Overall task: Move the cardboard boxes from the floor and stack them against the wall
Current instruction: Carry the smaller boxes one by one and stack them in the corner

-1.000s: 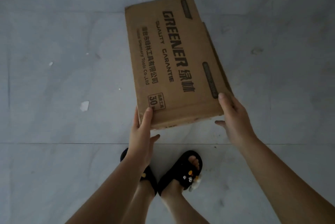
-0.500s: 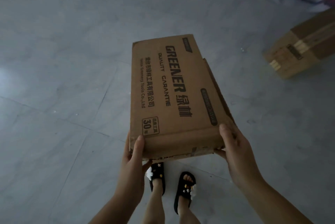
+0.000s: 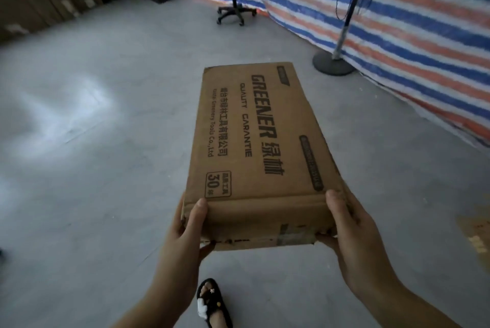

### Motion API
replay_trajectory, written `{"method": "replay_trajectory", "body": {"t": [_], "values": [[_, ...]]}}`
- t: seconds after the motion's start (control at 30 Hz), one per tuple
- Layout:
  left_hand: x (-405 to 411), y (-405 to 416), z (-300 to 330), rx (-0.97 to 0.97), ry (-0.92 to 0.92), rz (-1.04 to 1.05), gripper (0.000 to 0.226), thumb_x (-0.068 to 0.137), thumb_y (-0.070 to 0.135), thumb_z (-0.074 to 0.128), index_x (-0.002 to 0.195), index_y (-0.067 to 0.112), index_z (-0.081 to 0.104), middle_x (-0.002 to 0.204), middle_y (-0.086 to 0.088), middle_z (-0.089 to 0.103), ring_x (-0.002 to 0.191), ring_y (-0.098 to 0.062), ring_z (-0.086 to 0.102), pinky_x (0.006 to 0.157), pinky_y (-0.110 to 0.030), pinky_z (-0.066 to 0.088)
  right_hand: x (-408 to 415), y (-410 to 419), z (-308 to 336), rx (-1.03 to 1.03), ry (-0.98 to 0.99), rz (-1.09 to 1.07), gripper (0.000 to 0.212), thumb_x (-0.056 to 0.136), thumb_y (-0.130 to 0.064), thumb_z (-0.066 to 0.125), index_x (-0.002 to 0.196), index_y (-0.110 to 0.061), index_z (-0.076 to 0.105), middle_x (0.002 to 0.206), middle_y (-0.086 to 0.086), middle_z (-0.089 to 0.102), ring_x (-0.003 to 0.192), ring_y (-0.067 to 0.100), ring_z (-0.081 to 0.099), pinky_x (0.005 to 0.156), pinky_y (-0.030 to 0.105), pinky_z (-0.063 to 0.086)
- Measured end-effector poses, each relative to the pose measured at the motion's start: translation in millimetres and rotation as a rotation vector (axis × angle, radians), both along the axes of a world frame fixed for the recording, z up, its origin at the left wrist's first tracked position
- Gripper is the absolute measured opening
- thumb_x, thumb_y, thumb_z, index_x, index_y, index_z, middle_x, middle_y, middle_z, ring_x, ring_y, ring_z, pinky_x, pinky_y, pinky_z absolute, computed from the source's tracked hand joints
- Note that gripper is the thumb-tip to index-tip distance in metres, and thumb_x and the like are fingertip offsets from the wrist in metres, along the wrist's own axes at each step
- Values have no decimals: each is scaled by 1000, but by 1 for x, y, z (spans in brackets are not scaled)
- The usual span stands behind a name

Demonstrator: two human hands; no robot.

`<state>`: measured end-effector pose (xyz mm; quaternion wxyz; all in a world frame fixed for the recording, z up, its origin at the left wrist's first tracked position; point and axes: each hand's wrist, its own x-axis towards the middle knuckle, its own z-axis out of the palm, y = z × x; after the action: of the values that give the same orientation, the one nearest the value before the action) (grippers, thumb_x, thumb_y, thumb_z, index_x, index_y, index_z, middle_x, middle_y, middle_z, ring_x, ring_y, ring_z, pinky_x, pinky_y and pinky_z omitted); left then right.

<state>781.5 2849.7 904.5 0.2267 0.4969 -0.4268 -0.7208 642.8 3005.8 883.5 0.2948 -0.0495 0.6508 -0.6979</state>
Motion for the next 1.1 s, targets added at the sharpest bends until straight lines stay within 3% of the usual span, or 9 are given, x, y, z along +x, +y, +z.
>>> {"method": "replay_trajectory", "body": {"t": [0.13,0.2,0.3,0.37,0.6,0.7,0.8,1.0,1.1], "values": [[27,-61,6,-36,27,132,12,90,30,54,100,34,58,100,16,63,92,-3,56,86,-46,47,11,-80,7,4,7,82,68,65,-57,60,130,-35,54,110,-7,68,88,6,69,83,42,57],[41,-100,8,-42,32,177,12,90,29,55,100,34,59,98,17,64,91,-3,56,87,-46,48,20,-125,9,5,10,123,78,58,-66,65,129,-36,55,112,-7,68,93,12,68,84,43,57],[64,-161,12,-47,40,231,15,91,29,55,104,31,60,93,20,65,91,-2,57,92,-49,48,33,-195,9,11,29,185,72,64,-64,62,130,-36,54,117,-6,65,104,17,64,89,47,54],[79,-198,16,-52,38,256,21,91,30,54,112,31,58,100,16,64,95,-5,57,94,-51,47,42,-241,11,22,33,230,75,65,-69,63,132,-37,52,120,-6,63,106,18,63,90,47,54],[106,-304,9,-47,54,382,30,91,31,55,120,30,56,106,12,63,98,-7,56,92,-50,47,55,-373,3,48,50,346,75,63,-63,58,132,-36,51,124,-3,60,110,22,60,92,50,52],[98,-344,3,-35,63,410,34,90,31,56,124,29,54,108,11,61,97,-6,55,90,-49,48,43,-419,-4,60,63,380,72,61,-75,61,126,-44,54,124,-5,61,112,22,59,94,50,51],[81,-391,-6,-29,55,459,34,90,29,57,124,25,54,105,9,60,93,-6,53,89,-49,48,23,-471,-13,66,79,412,75,48,-85,62,114,-51,59,121,-7,63,111,22,59,93,51,51],[21,-506,-20,-55,50,520,33,91,30,57,124,28,54,111,8,60,94,-7,53,92,-51,47,-40,-598,-24,98,114,468,73,59,-70,58,126,-41,54,122,-3,62,112,24,58,96,51,50],[-16,-565,-18,-58,58,546,33,92,30,55,125,28,54,107,11,62,94,-4,54,89,-48,47,-77,-668,-19,122,107,477,65,56,-78,62,113,-47,57,122,-2,61,112,26,58,95,53,50]]}}
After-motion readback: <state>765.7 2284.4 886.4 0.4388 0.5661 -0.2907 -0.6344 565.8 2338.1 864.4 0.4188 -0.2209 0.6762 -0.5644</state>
